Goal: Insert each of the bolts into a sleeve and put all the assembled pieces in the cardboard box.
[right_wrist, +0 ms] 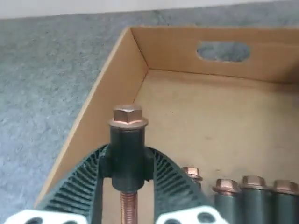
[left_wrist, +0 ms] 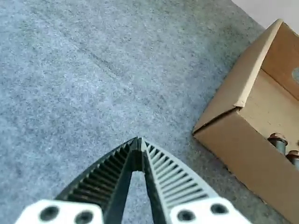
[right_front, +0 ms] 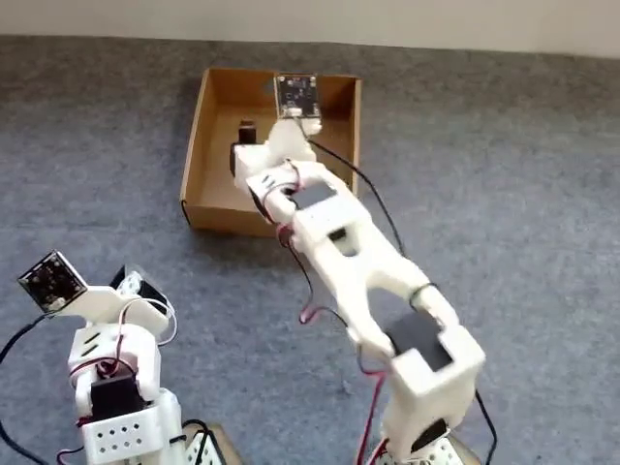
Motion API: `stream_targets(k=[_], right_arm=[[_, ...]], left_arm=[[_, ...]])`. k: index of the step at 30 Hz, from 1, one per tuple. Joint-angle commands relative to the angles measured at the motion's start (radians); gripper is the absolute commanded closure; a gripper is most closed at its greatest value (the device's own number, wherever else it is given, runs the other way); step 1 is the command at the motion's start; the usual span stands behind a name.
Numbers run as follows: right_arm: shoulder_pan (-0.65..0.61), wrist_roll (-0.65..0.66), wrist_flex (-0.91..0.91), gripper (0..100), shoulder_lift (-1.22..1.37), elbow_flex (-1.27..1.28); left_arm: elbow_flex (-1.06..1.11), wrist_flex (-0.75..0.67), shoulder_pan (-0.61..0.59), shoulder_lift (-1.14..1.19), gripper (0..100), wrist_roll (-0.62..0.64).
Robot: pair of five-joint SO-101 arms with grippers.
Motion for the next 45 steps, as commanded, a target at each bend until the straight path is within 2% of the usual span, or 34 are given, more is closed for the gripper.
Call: stream_targets(k=[1,6,16,19,28,32,39,45], right_arm=[[-0.039,-0.003,-0.018,99.1,0.082,-0.128],[-0.056,0.064,-0.008,99.1,0.154,-0.125],[0.085,0.066,0.041,99.1,0.168,-0.124],[0.082,0.066,0.041,99.1,0.165,-0.127],[-0.03,0.066,0.041,99.1,0.048,-0.117],[-0.05,0.066,0.041,99.1,0.079,-0.117],[0.016,0.066,0.035,99.1,0.208,-0.13],[0.047,0.064,0.039,99.1,0.211,-0.128]], left_arm=[[0.015,0.003,0.019,-0.008,99,-0.006],[0.015,0.003,0.019,-0.008,99,-0.006],[0.015,0.002,0.019,-0.008,99,-0.006],[0.015,0.002,0.019,-0.008,99,-0.006],[0.015,0.002,0.019,-0.008,99,-0.006],[0.015,0.002,0.019,-0.008,99,-0.006],[0.015,0.0,0.019,-0.008,99,-0.006],[0.015,-0.002,0.019,-0.008,99,-0.006]])
